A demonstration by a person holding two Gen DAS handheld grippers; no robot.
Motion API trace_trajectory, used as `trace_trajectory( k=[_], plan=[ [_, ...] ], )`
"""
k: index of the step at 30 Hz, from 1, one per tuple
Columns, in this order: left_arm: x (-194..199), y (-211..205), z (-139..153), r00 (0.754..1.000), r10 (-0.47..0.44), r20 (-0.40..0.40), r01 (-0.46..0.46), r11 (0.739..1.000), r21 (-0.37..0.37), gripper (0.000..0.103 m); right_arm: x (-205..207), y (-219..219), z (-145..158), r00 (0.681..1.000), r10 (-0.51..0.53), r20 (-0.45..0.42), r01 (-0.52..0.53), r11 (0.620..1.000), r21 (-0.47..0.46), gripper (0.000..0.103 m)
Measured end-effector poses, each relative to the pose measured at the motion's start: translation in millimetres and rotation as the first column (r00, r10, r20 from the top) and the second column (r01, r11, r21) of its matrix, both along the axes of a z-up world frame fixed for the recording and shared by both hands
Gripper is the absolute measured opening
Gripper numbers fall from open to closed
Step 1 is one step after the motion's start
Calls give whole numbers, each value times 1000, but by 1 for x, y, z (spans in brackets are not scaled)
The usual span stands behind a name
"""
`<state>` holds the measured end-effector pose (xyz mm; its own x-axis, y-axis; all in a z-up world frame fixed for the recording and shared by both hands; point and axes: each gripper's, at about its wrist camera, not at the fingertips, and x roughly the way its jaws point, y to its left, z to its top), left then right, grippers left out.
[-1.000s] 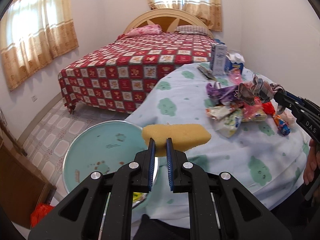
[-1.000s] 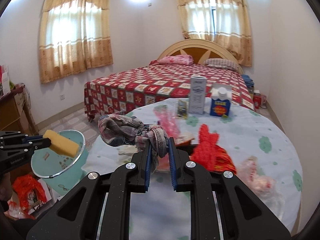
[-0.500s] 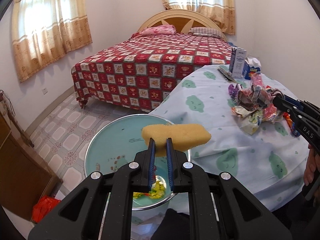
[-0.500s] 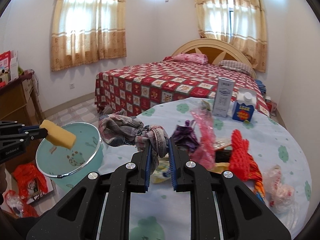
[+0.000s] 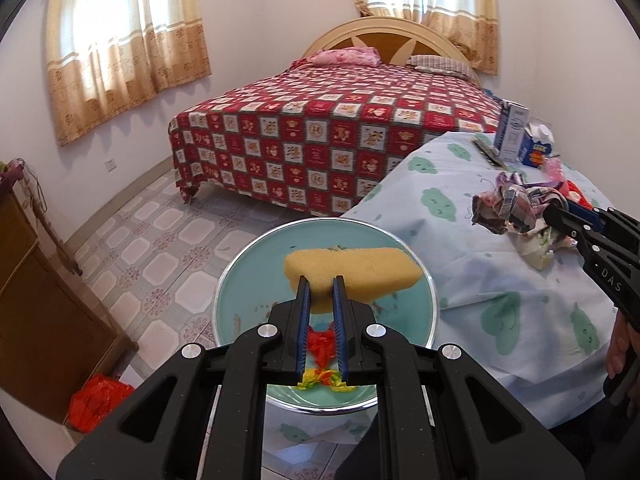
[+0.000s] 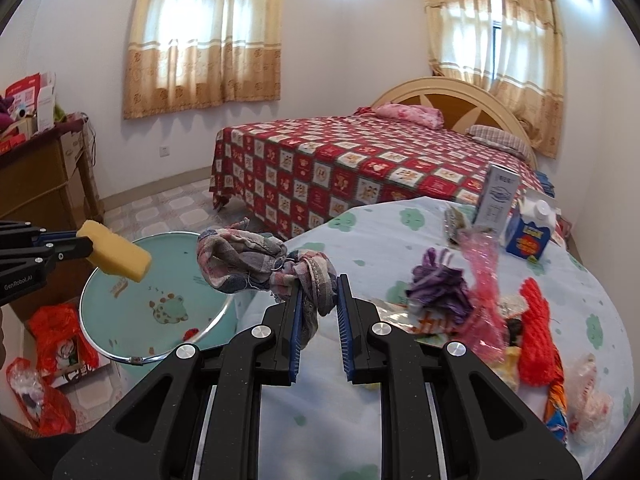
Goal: Collect trash
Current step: 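Carry the yellow sponge over the teal bucket with the left gripper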
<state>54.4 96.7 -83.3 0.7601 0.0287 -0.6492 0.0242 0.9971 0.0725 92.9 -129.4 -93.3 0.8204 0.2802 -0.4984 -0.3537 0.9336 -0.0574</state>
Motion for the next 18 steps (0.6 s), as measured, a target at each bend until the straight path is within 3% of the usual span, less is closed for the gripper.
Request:
trace_trajectory(
  k=[18],
  plan=[
    [4,29,-5,997,73,-10,-73,997,1,11,10,47,-6,997,72,-13,-72,996,-57,17]
  ],
)
